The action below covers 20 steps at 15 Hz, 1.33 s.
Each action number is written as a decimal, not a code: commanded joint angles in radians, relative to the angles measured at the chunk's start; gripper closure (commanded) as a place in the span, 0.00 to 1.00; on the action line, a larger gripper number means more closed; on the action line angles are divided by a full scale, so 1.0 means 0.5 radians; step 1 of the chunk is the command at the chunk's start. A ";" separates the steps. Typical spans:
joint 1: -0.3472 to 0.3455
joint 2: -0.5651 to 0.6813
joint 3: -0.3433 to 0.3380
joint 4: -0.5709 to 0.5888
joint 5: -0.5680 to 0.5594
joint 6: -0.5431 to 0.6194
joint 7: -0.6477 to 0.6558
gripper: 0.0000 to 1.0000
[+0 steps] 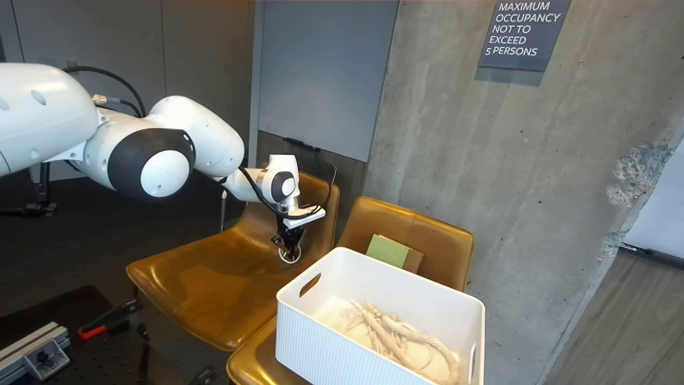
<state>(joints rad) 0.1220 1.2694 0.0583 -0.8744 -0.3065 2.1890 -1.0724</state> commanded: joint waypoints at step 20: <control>-0.648 -1.988 -0.016 -1.898 0.456 0.733 0.058 0.99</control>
<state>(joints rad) -0.1604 0.4353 0.0709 -1.6567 -0.1268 2.5155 -1.0505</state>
